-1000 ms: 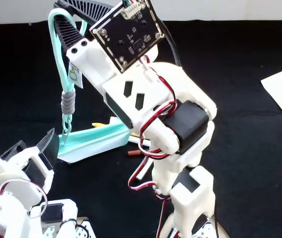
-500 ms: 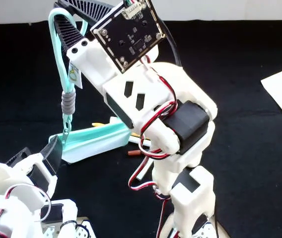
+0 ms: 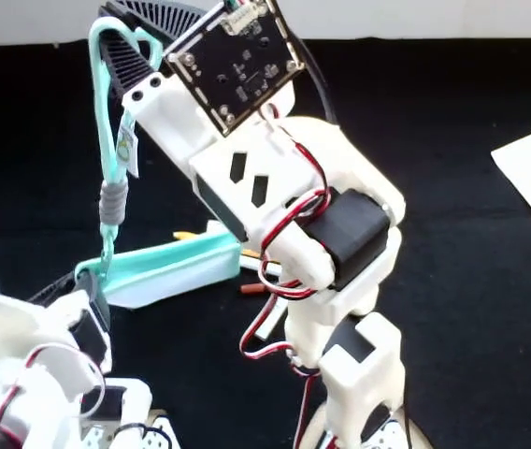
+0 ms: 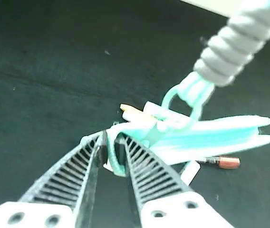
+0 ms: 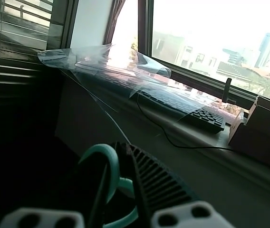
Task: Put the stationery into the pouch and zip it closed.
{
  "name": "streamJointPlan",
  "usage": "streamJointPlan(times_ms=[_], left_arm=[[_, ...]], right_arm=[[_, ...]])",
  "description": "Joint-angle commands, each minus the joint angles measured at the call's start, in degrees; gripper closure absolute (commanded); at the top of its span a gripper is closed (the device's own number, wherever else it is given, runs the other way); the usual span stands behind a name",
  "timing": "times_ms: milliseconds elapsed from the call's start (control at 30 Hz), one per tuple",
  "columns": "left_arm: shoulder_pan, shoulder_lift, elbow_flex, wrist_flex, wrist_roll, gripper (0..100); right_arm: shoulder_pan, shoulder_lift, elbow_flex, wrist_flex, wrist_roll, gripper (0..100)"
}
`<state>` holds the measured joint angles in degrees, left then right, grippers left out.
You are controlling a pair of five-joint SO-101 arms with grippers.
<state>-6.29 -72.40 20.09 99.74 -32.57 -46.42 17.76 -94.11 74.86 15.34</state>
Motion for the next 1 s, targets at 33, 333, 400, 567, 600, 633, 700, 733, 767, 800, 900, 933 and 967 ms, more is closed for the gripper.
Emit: streamJointPlan(times_ms=[33,333,400,567,600,633,700,733,767,800,900,933,967], left_arm=[[0.4,0.2,0.7,0.2,-2.1,99],[-5.1,0.1,0.6,-3.0,-3.5,99],[-6.5,0.1,0.6,-4.7,-3.5,99],[-10.2,0.3,0.6,-8.4,-3.5,99],[-10.8,0.4,0.6,-8.9,-3.5,99],[-11.2,0.4,0.6,-9.2,-3.5,99],[-11.8,0.5,0.6,-9.7,-3.5,99],[-11.8,0.5,0.6,-9.8,-3.5,99],[-11.8,0.5,0.6,-9.8,-3.5,99],[-11.8,0.5,0.6,-9.7,-3.5,99],[-11.8,0.5,0.6,-9.8,-3.5,99],[-11.8,0.5,0.6,-9.7,-3.5,99],[-11.8,0.4,0.6,-9.6,-3.5,99]], right_arm=[[1.7,-0.6,-0.7,0.7,-0.4,99.1],[16.2,-1.0,-0.8,13.5,-3.7,99.1],[20.0,-2.0,-0.8,16.5,-4.8,99.1],[29.4,-4.4,-0.8,23.6,-7.4,99.1],[31.2,-4.6,-0.8,24.7,-7.6,99.1],[32.8,-4.8,-0.8,25.5,-7.7,99.1],[35.9,-4.8,-0.8,25.9,-8.4,99.1],[37.3,-4.8,-0.8,25.9,-9.0,99.1],[38.5,-4.8,-0.8,25.9,-9.6,99.1],[39.6,-4.8,-0.8,25.9,-10.0,99.1],[41.3,-4.8,-0.8,26.0,-10.5,99.1],[41.3,-4.7,-0.8,26.0,-10.6,99.1],[41.3,-4.7,-0.8,26.0,-10.6,99.1]])
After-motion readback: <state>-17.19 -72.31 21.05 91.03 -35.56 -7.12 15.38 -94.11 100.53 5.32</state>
